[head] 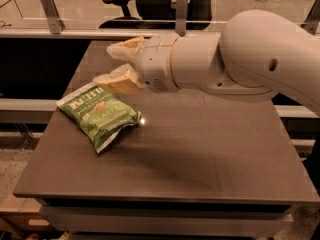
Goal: Move green jalapeno chip bag near rxbar chocolate
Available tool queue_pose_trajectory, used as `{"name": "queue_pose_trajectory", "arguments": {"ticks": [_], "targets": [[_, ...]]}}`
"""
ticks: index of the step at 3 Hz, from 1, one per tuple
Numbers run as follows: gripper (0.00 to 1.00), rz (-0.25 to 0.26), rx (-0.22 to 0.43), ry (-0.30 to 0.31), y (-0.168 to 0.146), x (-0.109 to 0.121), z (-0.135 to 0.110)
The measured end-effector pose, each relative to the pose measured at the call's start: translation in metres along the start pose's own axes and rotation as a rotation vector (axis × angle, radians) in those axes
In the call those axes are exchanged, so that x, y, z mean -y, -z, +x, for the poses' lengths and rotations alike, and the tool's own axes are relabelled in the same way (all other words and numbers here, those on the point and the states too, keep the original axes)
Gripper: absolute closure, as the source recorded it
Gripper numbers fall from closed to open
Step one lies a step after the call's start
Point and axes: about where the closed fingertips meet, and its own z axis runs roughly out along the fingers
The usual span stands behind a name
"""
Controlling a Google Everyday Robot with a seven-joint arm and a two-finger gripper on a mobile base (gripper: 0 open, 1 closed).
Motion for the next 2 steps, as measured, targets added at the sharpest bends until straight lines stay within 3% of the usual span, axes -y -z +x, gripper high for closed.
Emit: {"name": "queue_pose_trajectory", "arguments": {"ticks": [1, 2], "targets": [[0.00, -0.001, 0.000, 0.006, -0.0005, -0.0016, -0.0034], [0.00, -0.001, 0.000, 0.007, -0.0005, -0.0016, -0.0035]]}}
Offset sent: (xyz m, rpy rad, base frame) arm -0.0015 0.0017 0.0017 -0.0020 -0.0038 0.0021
